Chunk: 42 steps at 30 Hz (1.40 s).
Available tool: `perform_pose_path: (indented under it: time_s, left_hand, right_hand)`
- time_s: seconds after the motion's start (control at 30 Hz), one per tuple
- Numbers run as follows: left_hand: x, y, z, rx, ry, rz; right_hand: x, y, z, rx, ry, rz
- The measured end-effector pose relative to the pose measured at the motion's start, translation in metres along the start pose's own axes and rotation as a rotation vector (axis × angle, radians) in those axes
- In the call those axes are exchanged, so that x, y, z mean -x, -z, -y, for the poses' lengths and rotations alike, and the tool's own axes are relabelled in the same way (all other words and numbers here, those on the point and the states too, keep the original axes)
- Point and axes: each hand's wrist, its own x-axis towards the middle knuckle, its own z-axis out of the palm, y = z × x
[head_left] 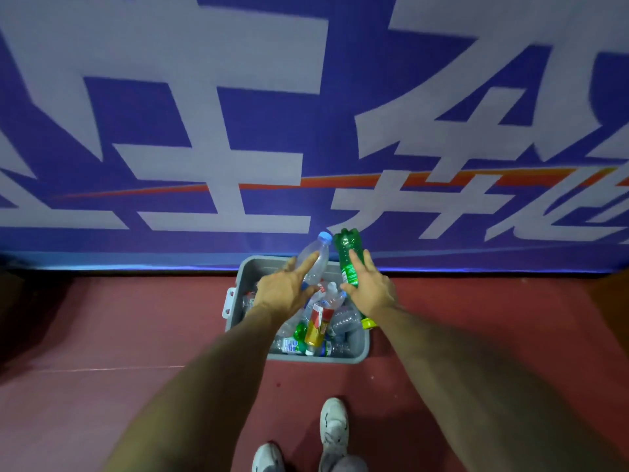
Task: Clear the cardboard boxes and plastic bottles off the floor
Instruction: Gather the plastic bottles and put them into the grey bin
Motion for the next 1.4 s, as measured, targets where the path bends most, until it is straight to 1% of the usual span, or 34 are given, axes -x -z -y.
perform_pose_path:
  time_s: [0.1,0.2,0.4,0.53,0.63,0.7,0.77,0.87,0.97,1.07,1.23,1.4]
  left_hand:
    - [-0.038,-0.072,0.017,0.022,0.054,0.02]
    - [-0.07,-0.144,0.036,0.008,0.068,0.059]
    - [-0.124,-0.27,0.06,0.087,0.107,0.118]
    - [-0.143,-0.318,0.065,0.086,0.106,0.158]
    - [-0.151,-0.338,0.069,0.084,0.089,0.16]
    - [-0.151,-0.342,0.07,0.097,0.113,0.181]
    - [-0.145,-0.335,0.067,0.128,0.148,0.202]
    - [-0.124,-0.303,0.058,0.141,0.177,0.233]
    - [-0.098,-0.25,0.046,0.135,0.206,0.243]
    - [-0.071,-0.183,0.033,0.12,0.211,0.233]
    - [-0.023,-0.068,0.024,0.104,0.23,0.113]
    - [0.028,0.032,0.029,0.116,0.322,-0.024]
  right_hand:
    - [-0.052,-0.06,-0.039,0.018,-0.006,0.009]
    - [-0.101,-0.123,-0.074,0.012,-0.024,0.023]
    - [-0.171,-0.234,-0.117,-0.001,-0.04,0.063]
    - [-0.193,-0.278,-0.128,-0.034,-0.072,0.094]
    - [-0.204,-0.296,-0.133,-0.031,-0.093,0.117]
    - [-0.205,-0.3,-0.135,-0.063,-0.11,0.157]
    - [-0.199,-0.294,-0.135,-0.06,-0.135,0.193]
    - [-0.176,-0.262,-0.131,-0.017,-0.164,0.207]
    - [-0.141,-0.213,-0.116,0.013,-0.191,0.208]
    - [-0.102,-0.151,-0.089,0.026,-0.19,0.196]
    - [-0.05,-0.05,-0.028,0.075,-0.094,0.156]
    - [-0.017,0.031,0.04,0.15,0.107,0.11]
